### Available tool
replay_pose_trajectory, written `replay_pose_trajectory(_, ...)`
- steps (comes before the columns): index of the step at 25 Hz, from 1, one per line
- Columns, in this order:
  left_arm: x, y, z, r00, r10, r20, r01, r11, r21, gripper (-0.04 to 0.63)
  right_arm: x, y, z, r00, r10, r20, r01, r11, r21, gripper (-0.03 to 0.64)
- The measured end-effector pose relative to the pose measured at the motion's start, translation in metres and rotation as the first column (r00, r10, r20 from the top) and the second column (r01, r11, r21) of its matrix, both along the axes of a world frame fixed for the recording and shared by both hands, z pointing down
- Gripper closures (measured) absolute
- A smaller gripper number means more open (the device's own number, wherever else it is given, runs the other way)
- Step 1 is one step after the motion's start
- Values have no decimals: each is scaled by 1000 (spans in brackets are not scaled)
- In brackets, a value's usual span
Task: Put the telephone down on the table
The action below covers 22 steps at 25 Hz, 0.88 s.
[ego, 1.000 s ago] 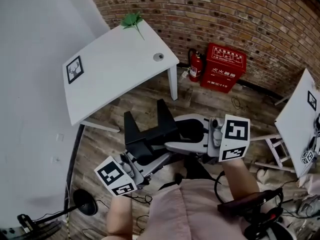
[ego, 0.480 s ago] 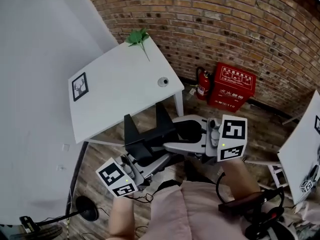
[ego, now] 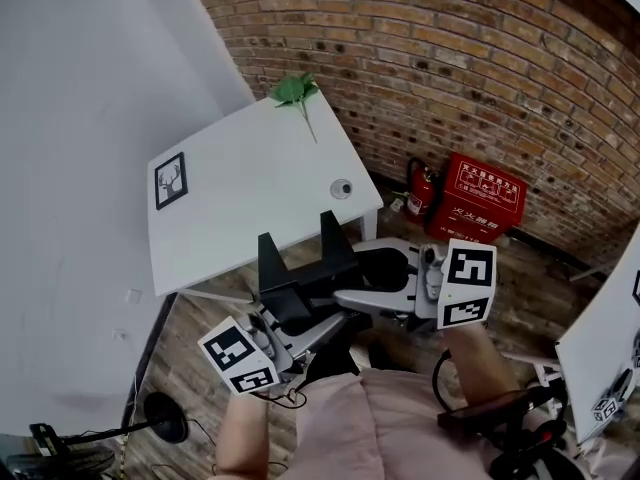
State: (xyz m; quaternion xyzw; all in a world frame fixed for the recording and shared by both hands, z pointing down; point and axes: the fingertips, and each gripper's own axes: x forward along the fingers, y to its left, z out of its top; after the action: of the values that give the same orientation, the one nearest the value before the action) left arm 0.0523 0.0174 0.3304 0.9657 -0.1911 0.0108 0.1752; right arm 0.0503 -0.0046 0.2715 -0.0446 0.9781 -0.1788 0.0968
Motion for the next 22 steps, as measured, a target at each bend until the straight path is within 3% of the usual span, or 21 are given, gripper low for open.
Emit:
replay_pose_trajectory(14,-77,-133,22,999,6,-36,-8,998,-58,425,-79,-136,23,999,14,-37,-16,998,-55,428)
replay_pose_trajectory(22,-127,-213,7,998,34,-53,-36,999,-24,425,-130,-214,8,998,43,-54,-44,999,-20,428)
